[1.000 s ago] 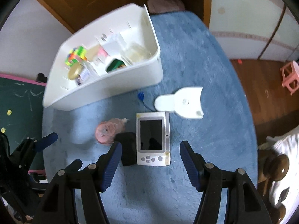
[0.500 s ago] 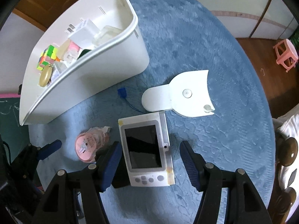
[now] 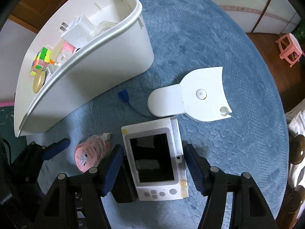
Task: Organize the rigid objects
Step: 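Grasp pink tape dispenser with left tool while right tool grasps white screen device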
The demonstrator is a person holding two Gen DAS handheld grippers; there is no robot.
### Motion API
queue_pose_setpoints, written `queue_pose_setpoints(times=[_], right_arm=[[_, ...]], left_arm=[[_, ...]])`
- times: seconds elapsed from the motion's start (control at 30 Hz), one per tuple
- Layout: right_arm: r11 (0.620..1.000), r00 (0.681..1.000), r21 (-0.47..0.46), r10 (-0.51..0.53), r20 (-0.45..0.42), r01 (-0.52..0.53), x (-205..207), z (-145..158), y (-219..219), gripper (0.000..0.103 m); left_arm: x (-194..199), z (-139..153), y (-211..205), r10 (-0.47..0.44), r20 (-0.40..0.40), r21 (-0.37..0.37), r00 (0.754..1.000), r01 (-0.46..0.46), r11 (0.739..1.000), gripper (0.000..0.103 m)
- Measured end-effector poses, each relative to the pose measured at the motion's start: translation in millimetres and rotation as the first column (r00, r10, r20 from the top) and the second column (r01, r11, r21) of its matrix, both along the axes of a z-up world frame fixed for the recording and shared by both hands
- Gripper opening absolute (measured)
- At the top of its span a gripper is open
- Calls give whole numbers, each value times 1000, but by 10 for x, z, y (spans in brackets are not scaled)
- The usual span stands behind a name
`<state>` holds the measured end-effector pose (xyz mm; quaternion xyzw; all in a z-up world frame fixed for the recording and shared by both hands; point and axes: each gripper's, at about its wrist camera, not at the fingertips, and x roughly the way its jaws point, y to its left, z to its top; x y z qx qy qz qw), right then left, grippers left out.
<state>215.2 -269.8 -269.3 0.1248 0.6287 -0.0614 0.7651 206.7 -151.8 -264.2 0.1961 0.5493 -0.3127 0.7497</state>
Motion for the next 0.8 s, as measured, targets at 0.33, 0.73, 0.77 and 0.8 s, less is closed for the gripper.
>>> queue_pose_setpoints(times=[0.33,0.73,0.77,0.8], right_arm=[[990,999,-137,31,-18,-34,154,-80,224,59],[990,1000,-142,23,-5,-24,-111,25,119,58],[989,1000,-143,27,-1,-27,-127,39,123,58],[989,1000,-142,30,3,-29,-144,52,123,58]], left_arm=[[-38,36,-45,-25,27,-41,999,26,999,53],[-110,74,140,25,47,-38,999,-23,999,53],[-118,95,153,43,54,-37,998,-41,998,53],[-125,129,170,67,64,-37,996,-65,997,53]])
